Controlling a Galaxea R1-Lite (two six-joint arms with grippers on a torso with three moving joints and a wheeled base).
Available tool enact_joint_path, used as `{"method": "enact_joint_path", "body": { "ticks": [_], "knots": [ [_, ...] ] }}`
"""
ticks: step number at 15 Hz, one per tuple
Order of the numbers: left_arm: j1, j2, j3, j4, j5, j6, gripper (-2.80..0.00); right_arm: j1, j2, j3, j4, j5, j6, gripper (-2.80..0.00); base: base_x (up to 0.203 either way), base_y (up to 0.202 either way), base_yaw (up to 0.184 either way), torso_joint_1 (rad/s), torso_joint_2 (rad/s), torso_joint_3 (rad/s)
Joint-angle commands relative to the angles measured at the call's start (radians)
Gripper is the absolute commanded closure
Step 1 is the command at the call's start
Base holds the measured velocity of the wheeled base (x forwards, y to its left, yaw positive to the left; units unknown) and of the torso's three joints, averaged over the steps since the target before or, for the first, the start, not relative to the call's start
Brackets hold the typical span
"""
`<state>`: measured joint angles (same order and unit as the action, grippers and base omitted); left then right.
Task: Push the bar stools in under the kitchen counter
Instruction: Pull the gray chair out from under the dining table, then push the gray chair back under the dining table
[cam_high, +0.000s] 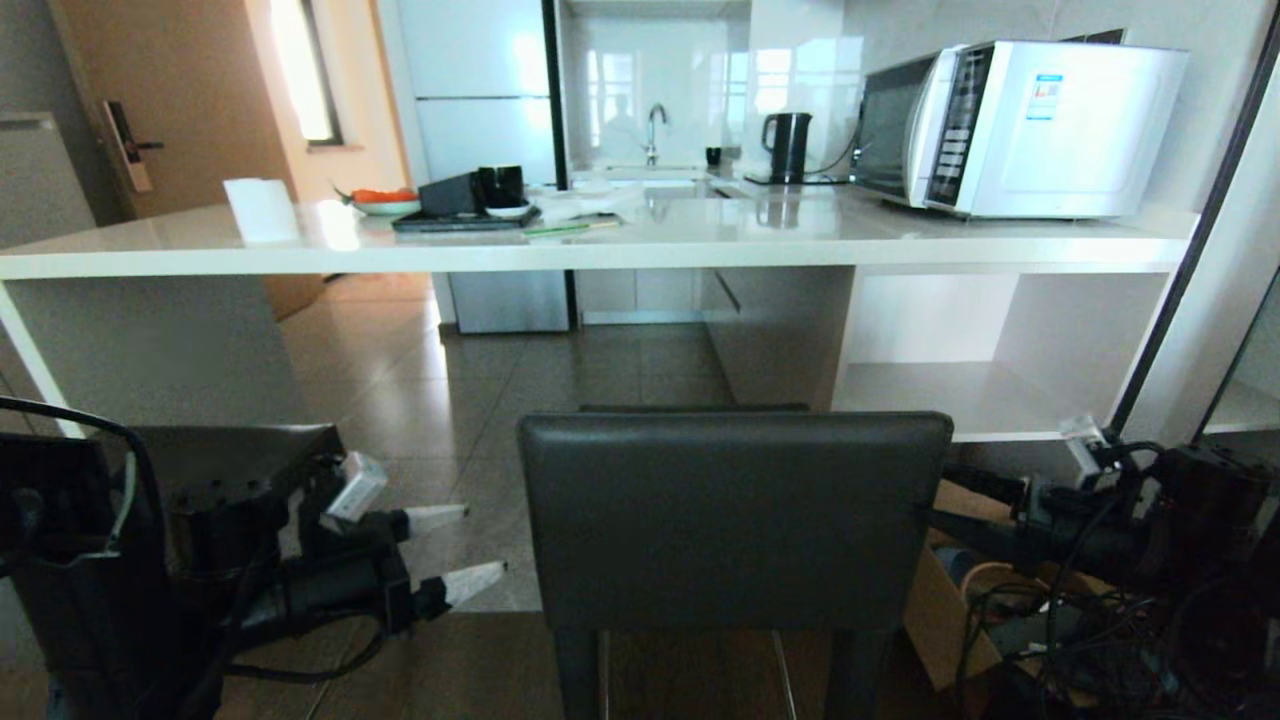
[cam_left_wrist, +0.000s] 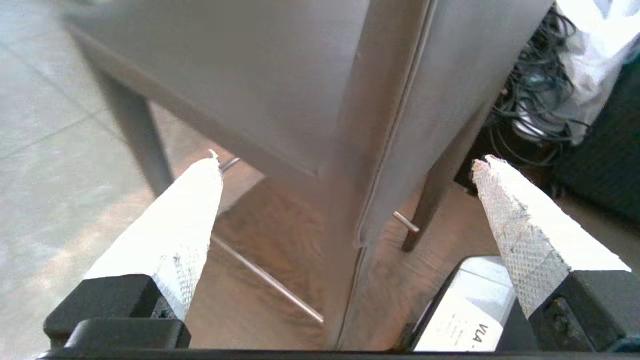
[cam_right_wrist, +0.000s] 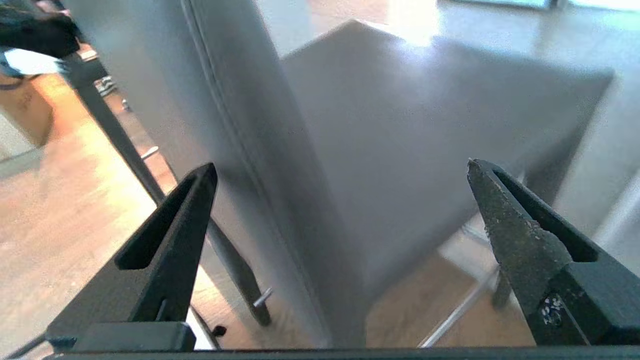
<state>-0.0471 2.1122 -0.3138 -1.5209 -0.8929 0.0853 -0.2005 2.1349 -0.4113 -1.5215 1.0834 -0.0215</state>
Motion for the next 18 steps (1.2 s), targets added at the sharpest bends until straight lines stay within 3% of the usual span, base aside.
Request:
{"method": "enact_joint_path", "body": {
  "ticks": [1, 7, 8, 9, 11, 12, 13, 16, 17, 18],
  "knots": [
    [0.038, -0.095, 0.040, -0.009, 0.009, -0.003, -2.80, -0.022, -0.080, 0.080, -0.009, 0.012, -0.002, -2.80, 0.000, 0.000, 0.000, 0.000, 0.00, 0.000],
    [0.047, -0.353, 0.248, -0.009, 0.129, -0.029, -2.80, -0.106, -0.362, 0.267, -0.009, 0.005, 0.007, -2.80, 0.000, 0.000, 0.000, 0.000, 0.00, 0.000],
    [0.048, -0.401, 0.280, -0.009, 0.185, -0.050, -2.80, -0.134, -0.420, 0.301, -0.009, -0.013, 0.016, -2.80, 0.000, 0.000, 0.000, 0.000, 0.00, 0.000],
    [0.050, -0.425, 0.297, -0.009, 0.307, -0.078, -2.80, -0.159, -0.479, 0.340, -0.009, -0.070, 0.026, -2.80, 0.000, 0.000, 0.000, 0.000, 0.00, 0.000],
    [0.046, -0.435, 0.300, -0.009, 0.585, -0.157, -2.80, -0.179, -0.563, 0.399, -0.009, -0.284, 0.060, -2.80, 0.000, 0.000, 0.000, 0.000, 0.00, 0.000],
    [0.044, -0.444, 0.282, -0.009, 0.693, -0.204, -2.80, -0.183, -0.581, 0.401, -0.009, -0.400, 0.087, -2.80, 0.000, 0.000, 0.000, 0.000, 0.00, 0.000],
    [0.049, -0.449, 0.256, -0.009, 0.779, -0.225, -2.80, -0.184, -0.588, 0.385, -0.009, -0.518, 0.111, -2.80, 0.000, 0.000, 0.000, 0.000, 0.00, 0.000],
    [0.035, -0.422, 0.213, -0.009, 1.147, -0.234, -2.80, -0.186, -0.586, 0.316, -0.009, -0.906, 0.141, -2.80, 0.000, 0.000, 0.000, 0.000, 0.00, 0.000],
    [-0.002, -0.414, 0.215, -0.009, 1.204, -0.233, -2.80, -0.186, -0.594, 0.314, -0.009, -0.991, 0.144, -2.80, 0.000, 0.000, 0.000, 0.000, 0.00, 0.000],
    [-0.025, -0.434, 0.226, -0.009, 1.226, -0.235, -2.80, -0.184, -0.630, 0.324, -0.009, -1.012, 0.145, -2.80, 0.000, 0.000, 0.000, 0.000, 0.00, 0.000]
  ]
}}
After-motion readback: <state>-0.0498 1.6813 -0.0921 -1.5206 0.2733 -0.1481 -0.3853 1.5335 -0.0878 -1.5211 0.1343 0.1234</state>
